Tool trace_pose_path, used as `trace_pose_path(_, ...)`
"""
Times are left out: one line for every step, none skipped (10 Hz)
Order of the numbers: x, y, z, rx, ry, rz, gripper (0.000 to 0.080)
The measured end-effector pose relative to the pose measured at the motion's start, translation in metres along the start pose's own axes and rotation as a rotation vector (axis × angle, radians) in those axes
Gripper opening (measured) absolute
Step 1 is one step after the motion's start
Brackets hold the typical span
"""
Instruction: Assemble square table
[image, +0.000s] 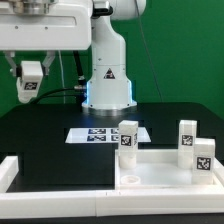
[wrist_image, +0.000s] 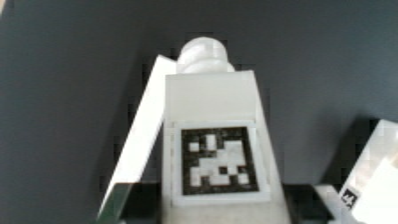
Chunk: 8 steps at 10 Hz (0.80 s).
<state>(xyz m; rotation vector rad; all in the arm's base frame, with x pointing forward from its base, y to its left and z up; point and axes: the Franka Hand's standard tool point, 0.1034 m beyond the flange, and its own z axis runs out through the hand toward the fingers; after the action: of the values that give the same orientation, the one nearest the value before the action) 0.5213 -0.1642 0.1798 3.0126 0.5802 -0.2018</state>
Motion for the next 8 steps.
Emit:
trace_pose_path(0.002,0.004,-0.001,-0.012,0.069,-0.006,0.0291)
trace_pose_path(0.000,0.006,-0.001,-0.023,0.126,-0.002,0.0291)
trace_pose_path(-0.002,0.004,0.001,-0.033,0.157,0.006,0.0291)
trace_pose_path(0.002,-0.012,0.007,-0.045,0.236,0.032,0.0291)
trace_pose_path(0.007,-0.028,0.009,-0.037,0.278,0.053,0.0291)
trace_pose_path(0.021,-0.040,0.005,-0.037,0.308,0.054,0.0291)
trace_pose_path(0.039,-0.049,-0.002,-0.049,0.372,0.076,0.0291)
trace_pose_path(0.058,-0.062,-0.006,-0.046,0.410,0.098,0.0291)
